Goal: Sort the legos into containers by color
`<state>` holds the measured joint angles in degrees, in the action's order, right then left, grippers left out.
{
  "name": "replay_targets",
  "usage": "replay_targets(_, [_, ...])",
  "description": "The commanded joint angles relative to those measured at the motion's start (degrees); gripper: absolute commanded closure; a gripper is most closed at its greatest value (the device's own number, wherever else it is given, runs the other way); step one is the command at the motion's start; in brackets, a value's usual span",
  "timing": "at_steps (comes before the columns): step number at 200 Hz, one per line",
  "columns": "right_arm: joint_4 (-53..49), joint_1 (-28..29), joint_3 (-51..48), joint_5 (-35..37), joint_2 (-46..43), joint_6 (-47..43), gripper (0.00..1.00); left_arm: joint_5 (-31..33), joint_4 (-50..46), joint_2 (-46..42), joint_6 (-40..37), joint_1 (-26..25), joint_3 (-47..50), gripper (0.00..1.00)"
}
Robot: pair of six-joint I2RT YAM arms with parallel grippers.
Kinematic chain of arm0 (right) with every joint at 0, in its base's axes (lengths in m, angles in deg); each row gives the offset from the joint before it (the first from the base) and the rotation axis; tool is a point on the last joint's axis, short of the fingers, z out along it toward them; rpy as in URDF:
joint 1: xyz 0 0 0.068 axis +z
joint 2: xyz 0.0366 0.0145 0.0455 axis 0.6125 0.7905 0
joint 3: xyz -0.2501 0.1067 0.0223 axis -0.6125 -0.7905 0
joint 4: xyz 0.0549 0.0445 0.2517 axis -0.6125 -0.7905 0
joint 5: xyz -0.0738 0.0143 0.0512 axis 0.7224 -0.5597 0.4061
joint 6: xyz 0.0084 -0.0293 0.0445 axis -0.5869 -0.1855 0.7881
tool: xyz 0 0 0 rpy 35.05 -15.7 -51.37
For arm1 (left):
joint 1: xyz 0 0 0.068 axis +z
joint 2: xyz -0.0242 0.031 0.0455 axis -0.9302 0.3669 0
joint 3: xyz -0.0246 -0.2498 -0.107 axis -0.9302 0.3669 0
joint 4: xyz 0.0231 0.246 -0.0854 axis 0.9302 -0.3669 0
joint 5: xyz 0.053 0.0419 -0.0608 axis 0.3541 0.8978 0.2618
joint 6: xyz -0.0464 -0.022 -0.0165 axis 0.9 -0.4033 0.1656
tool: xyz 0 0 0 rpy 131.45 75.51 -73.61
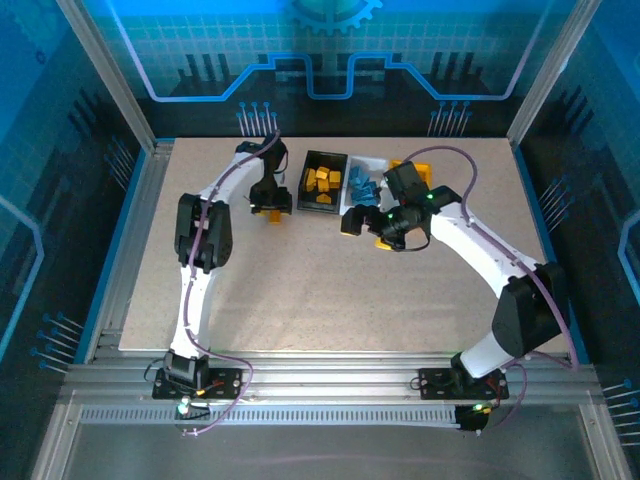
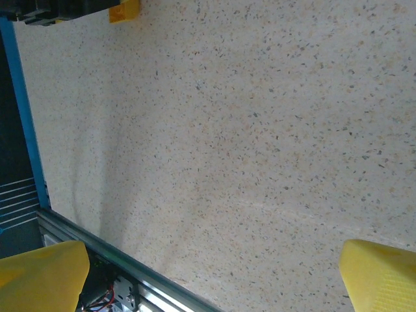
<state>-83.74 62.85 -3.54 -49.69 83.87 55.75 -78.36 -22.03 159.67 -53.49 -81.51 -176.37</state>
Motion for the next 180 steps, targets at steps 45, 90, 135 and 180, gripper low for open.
replay_targets(45, [-1.69,2.24,2.47,0.40,1.12,0.84,0.01,-0.18,1.43,2.31,0.15,1.78,2.41,0.54])
replay_targets(90, [-1.21,2.74,1.82,0.79,0.24,1.21,0.02,-2.74,4.44,-1.06,1.85,2.48,7.60,0.70])
replay_targets(135, [-0.71,2.96,0.48,1.61,-1.38,1.03,0.01,-8.71,9.42,-10.08,6.25,3.91,18.50,0.73])
replay_targets(180, [1.06,2.93,-4.57,2.35,-3.92,1.03,0.01,-24.26,26.65,-27.91,23.24,3.60,41.61,0.72])
